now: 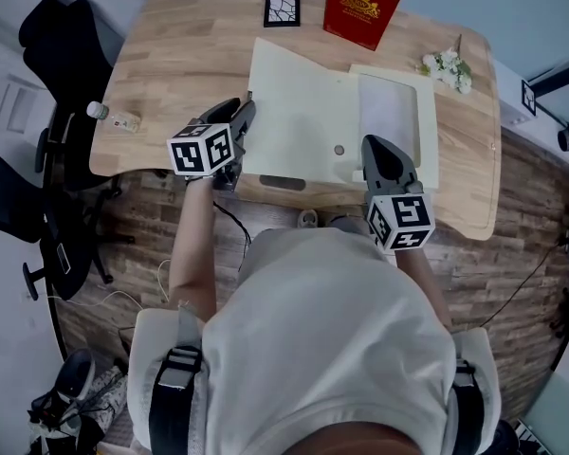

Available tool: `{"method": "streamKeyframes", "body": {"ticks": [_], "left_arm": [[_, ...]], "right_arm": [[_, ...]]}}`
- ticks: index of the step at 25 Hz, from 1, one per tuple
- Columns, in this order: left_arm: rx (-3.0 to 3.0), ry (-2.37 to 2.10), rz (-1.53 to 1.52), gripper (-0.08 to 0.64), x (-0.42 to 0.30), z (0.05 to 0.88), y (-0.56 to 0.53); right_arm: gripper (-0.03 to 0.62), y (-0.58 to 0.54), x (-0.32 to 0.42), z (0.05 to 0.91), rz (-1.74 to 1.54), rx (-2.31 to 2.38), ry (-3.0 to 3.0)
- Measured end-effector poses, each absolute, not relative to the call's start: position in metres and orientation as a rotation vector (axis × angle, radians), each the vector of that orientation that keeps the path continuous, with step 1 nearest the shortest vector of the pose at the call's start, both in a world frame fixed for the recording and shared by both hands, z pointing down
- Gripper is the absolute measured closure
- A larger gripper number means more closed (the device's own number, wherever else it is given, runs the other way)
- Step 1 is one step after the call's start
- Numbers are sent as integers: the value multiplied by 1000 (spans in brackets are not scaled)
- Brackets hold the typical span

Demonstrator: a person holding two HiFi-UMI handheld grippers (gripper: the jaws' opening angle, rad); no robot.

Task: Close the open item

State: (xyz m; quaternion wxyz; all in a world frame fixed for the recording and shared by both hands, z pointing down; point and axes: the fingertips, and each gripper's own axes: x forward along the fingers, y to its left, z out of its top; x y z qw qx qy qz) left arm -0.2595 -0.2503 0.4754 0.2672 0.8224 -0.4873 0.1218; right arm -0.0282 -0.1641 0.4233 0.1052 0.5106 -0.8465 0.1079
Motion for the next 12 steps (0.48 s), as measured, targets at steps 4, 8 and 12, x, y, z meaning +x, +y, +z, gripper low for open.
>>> {"method": "streamKeyframes", "body": {"ticks": [4,8,12], "left_arm": [[2220,-1286,312,428,-256,476,-251],[2226,-1264,325,455,-251,478,-250],[2218,-1266,309,478,-253,479,-250]], "right_arm": [[574,-164,-25,424,316,1518,-2485],[574,-163,-25,425,319,1518,-2481],[574,-161,-26,426,320,1520,-2480]]}}
